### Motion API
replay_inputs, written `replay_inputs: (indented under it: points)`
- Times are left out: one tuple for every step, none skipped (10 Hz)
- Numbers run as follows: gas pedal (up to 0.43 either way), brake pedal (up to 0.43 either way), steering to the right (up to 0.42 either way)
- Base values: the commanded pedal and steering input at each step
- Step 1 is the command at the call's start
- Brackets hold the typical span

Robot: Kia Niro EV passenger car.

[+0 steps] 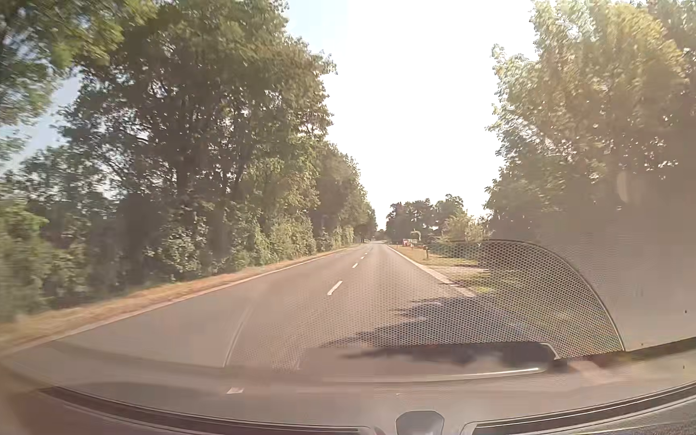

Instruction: Follow the waypoints while adhering to traffic rules and regulations

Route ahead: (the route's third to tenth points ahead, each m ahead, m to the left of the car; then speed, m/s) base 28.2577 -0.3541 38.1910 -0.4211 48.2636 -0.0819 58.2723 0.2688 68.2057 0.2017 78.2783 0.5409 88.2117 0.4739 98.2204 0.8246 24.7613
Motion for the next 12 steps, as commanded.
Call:
replay_inputs:
  points:
    - [0.311, 0.006, 0.004]
    - [0.311, 0.006, 0.003]
    - [0.311, 0.006, 0.003]
    - [0.311, 0.006, 0.003]
    - [0.311, 0.006, 0.004]
    - [0.311, 0.006, 0.003]
    - [0.311, 0.006, 0.003]
    - [0.311, 0.006, 0.003]
    - [0.311, 0.006, 0.003]
    - [0.311, 0.012, 0.003]
    - [0.311, 0.006, 0.003]
    - [0.311, 0.006, 0.003]
